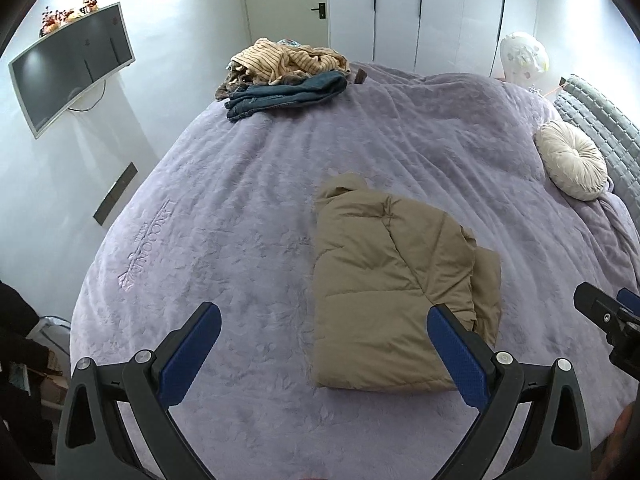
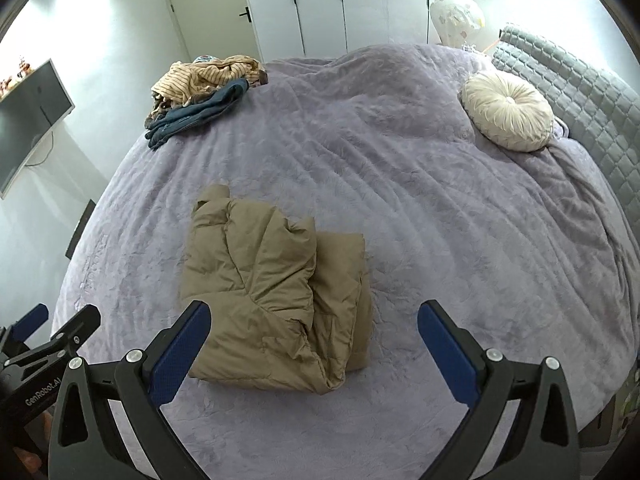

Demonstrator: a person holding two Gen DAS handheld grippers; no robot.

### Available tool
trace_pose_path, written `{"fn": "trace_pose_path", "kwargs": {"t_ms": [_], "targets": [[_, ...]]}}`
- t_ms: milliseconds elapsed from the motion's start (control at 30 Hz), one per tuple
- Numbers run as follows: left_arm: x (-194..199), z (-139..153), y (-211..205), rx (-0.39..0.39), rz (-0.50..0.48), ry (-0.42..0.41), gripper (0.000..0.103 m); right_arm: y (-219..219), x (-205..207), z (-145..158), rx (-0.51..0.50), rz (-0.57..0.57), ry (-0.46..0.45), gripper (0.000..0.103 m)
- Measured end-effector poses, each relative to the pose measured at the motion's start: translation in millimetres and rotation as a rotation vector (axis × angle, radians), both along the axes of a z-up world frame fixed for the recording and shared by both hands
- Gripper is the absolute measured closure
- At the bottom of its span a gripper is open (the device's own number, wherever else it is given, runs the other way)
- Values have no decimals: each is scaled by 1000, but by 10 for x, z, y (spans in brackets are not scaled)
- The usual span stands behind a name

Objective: Fold large clothes

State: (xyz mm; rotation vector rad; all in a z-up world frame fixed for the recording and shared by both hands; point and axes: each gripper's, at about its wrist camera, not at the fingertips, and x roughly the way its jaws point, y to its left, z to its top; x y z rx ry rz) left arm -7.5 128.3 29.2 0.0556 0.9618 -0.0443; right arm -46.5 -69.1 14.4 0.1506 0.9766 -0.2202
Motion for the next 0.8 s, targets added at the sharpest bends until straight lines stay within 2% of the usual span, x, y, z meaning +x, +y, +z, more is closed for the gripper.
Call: {"fn": "trace_pose_path", "kwargs": {"t_ms": [233,800], "targets": [[24,7,14,-4,3,-6,0,58,83,-7,-30,29,4,0],[108,-37,43,-3,17,7,0,38,178,-67,-20,28,22,0]]}}
